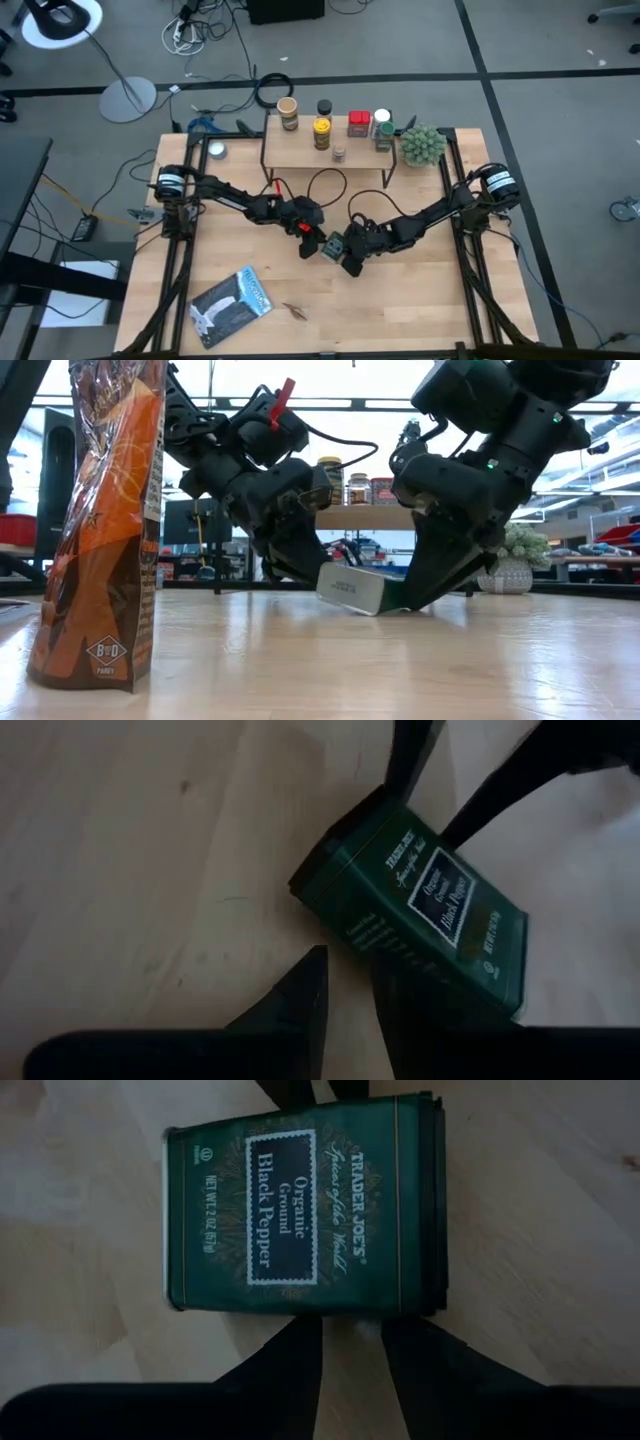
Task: Shelf spices
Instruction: Put the green seasoning can on the shelf aligned with the other red seasoning can
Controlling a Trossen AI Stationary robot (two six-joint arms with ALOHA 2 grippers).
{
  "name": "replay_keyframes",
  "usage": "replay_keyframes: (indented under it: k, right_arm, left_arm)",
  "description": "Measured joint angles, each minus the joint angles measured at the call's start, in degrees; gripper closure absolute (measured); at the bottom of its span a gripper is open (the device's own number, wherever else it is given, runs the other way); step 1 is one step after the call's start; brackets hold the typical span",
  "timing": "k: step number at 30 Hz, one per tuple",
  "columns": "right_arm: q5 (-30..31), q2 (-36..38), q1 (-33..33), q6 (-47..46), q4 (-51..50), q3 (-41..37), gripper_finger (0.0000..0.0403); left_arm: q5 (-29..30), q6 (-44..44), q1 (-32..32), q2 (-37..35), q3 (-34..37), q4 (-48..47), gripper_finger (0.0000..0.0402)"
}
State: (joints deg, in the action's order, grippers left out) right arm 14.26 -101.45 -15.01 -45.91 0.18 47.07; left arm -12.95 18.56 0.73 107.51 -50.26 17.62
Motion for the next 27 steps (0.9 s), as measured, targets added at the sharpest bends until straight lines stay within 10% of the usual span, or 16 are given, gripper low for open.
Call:
replay_keyframes:
  k: [27]
  right_arm:
    - [0.07, -0.11, 0.23, -1.62, -3.10, 0.15, 0.0298]
  left_arm:
    - [-7.22, 3.05, -0.25, -1.85, -0.48, 9.52, 0.0314]
